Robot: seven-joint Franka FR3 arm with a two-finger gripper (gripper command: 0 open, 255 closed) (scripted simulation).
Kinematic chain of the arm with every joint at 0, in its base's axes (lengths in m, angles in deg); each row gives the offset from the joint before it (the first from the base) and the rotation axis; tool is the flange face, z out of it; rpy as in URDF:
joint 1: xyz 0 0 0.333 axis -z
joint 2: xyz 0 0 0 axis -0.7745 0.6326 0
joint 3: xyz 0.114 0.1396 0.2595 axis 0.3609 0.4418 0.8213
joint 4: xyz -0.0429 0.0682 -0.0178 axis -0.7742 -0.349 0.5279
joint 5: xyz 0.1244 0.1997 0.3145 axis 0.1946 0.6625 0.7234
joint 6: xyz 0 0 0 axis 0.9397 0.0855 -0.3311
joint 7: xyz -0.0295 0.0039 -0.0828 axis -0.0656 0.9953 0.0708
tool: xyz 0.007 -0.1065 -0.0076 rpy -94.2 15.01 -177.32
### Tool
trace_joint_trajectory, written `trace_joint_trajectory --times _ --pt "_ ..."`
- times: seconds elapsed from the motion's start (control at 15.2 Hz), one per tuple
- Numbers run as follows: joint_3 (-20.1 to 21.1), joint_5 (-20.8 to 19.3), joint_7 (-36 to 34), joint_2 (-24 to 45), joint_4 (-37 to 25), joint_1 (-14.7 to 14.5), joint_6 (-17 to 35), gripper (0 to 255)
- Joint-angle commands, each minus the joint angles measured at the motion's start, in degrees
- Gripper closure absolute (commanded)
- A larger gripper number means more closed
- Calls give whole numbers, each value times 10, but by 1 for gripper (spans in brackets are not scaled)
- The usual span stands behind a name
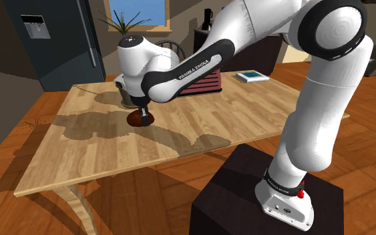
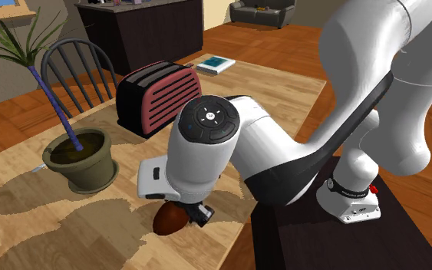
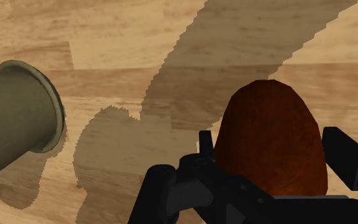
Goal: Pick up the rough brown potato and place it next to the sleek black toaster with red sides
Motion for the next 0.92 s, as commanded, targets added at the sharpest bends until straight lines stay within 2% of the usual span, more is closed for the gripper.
trace_joint_trajectory --times 0.0,0.86 --pt "0 6 7 -7 -7 0 -13 255" --pt "3 33 45 -36 -73 -1 -101 255"
